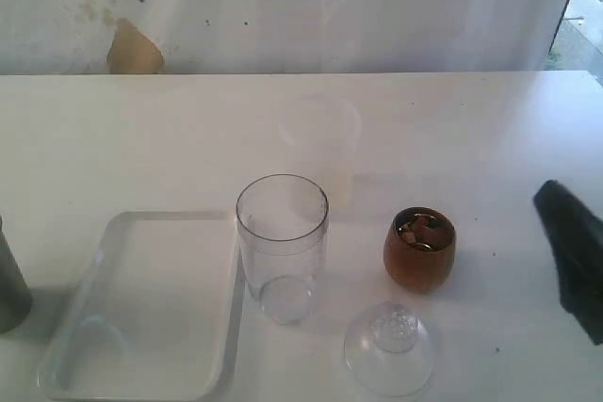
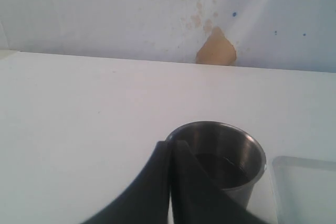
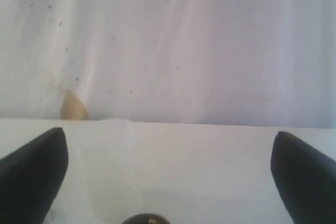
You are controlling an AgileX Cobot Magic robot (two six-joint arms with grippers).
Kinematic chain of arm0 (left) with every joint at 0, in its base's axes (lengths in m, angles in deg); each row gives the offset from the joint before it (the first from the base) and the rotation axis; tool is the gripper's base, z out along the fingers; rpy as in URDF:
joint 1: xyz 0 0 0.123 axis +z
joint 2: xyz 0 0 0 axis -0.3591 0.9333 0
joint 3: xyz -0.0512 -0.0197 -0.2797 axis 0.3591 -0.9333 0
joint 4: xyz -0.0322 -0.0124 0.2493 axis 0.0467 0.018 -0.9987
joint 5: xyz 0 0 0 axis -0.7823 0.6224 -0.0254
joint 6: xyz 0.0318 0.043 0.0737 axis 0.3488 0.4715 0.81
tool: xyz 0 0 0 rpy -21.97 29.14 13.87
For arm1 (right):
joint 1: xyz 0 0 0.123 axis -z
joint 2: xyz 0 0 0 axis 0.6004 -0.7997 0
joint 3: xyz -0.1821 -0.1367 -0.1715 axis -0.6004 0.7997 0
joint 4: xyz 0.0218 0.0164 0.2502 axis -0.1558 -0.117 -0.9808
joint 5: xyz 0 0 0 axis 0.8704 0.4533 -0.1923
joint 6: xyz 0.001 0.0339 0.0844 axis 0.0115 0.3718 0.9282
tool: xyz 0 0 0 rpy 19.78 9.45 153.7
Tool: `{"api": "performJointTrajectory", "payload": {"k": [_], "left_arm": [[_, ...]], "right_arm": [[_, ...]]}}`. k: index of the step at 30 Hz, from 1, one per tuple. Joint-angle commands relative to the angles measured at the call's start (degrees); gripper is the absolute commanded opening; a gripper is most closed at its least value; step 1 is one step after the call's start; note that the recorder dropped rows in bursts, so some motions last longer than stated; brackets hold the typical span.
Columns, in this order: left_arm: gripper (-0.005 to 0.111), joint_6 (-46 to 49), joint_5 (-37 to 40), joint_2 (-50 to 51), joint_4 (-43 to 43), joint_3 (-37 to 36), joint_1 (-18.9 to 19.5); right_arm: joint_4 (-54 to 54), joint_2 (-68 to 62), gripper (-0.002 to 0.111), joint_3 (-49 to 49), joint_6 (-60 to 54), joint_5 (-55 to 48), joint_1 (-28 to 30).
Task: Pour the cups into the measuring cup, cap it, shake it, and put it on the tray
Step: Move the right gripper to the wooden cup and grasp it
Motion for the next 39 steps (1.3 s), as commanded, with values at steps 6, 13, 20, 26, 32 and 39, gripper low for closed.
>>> {"api": "performJointTrajectory", "payload": {"k": [6,13,20,26,32,39], "left_arm": [[0.000,0.16,0.00,-0.30,0.28,-0.36,-0.02],[0.000,0.16,0.00,-0.30,0.28,-0.36,-0.02],[0.000,0.16,0.00,-0.30,0.28,-0.36,-0.02],[0.000,0.16,0.00,-0.30,0.28,-0.36,-0.02],[0.000,0.16,0.00,-0.30,0.28,-0.36,-0.02],[0.000,0.16,0.00,-0.30,0.28,-0.36,-0.02]], "right_arm": [[10.27,-28.21,0.095,0.11,-1.48,14.19,0.12],[12.61,-48.25,0.095,-3.15,-8.39,25.75,0.12],[13.64,-60.98,0.095,-6.56,-11.91,29.63,0.12],[13.55,-67.94,0.095,-9.46,-14.37,32.02,0.12],[13.55,-72.69,0.095,-13.09,-14.37,32.21,0.12],[13.55,-76.52,0.095,-16.69,-14.37,32.31,0.12]]}}
